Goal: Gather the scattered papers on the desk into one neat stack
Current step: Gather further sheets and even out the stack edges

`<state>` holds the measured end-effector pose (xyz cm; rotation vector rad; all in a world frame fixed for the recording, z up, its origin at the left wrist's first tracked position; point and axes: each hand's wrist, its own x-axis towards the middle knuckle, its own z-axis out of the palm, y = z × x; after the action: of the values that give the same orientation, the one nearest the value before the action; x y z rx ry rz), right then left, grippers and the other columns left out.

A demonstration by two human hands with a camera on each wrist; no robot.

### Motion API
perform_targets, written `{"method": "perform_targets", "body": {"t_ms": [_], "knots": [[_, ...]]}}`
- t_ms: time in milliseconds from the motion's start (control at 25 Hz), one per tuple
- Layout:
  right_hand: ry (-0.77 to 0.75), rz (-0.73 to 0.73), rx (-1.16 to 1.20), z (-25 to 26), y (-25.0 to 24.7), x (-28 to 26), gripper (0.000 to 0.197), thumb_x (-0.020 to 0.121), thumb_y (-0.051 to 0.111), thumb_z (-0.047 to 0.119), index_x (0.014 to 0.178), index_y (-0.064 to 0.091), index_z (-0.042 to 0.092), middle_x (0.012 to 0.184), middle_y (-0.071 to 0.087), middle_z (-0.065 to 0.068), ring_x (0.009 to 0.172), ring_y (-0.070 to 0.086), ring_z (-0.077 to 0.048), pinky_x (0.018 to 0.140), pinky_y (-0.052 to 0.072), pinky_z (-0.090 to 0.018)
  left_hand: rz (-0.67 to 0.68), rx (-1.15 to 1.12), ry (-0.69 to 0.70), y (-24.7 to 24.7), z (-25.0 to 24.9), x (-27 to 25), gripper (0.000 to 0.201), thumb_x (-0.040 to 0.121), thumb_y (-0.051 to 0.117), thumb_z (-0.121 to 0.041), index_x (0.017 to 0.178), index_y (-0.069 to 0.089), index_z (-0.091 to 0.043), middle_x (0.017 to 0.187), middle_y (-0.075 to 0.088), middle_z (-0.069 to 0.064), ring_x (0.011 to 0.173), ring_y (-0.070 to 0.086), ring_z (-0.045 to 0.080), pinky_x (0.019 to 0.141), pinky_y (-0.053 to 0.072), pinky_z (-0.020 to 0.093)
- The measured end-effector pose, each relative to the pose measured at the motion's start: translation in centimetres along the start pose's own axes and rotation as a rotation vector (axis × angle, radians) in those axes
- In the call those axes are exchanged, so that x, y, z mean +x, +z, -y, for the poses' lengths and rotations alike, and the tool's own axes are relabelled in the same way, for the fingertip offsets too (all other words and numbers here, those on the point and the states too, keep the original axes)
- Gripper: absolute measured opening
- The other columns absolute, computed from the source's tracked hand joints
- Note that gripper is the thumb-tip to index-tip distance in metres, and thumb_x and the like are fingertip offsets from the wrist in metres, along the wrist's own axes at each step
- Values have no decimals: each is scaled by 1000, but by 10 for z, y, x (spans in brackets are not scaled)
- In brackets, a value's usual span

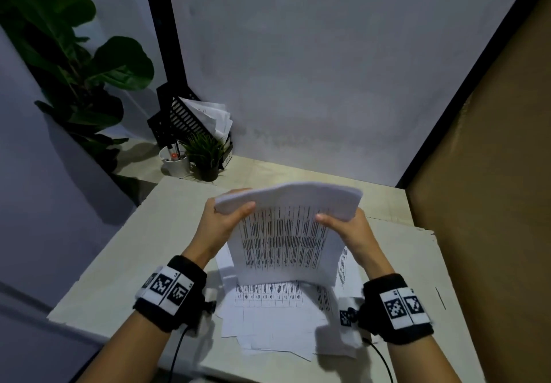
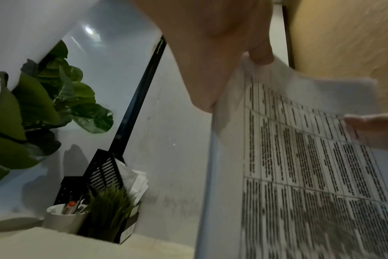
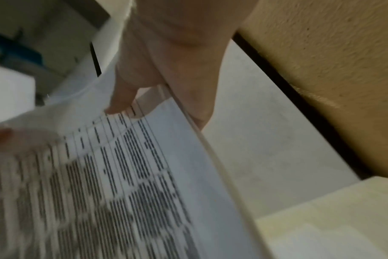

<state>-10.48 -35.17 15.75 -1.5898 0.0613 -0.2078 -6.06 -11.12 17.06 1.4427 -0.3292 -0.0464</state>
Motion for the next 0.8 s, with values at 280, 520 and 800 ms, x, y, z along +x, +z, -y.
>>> {"method": "perform_targets", "body": {"t_ms": [280,520,800], "knots": [[62,-59,26,-7,-5,-4,21,67,78,15,84,67,22,71,74,11,71,69,-4,69,53,-25,34,28,11,8,1,5,55,45,69,-73,81,73,-32,81,72,-18,74,66,1,61,52,15],[-130,-173,11,24,11,5,17,87,57,18,74,66,12,70,62,4,59,55,2,52,44,-11,-12,80,94,17,-13,17,23,76,55,-42,88,67,-26,82,71,-27,83,63,-8,73,44,5],[-107,-131,39,28,9,10,18,74,54,26,70,65,13,66,63,11,57,55,4,50,42,-10,-4,183,68,15,-7,18,18,74,55,-38,86,67,-32,83,67,-33,82,58,-12,69,45,5]]}}
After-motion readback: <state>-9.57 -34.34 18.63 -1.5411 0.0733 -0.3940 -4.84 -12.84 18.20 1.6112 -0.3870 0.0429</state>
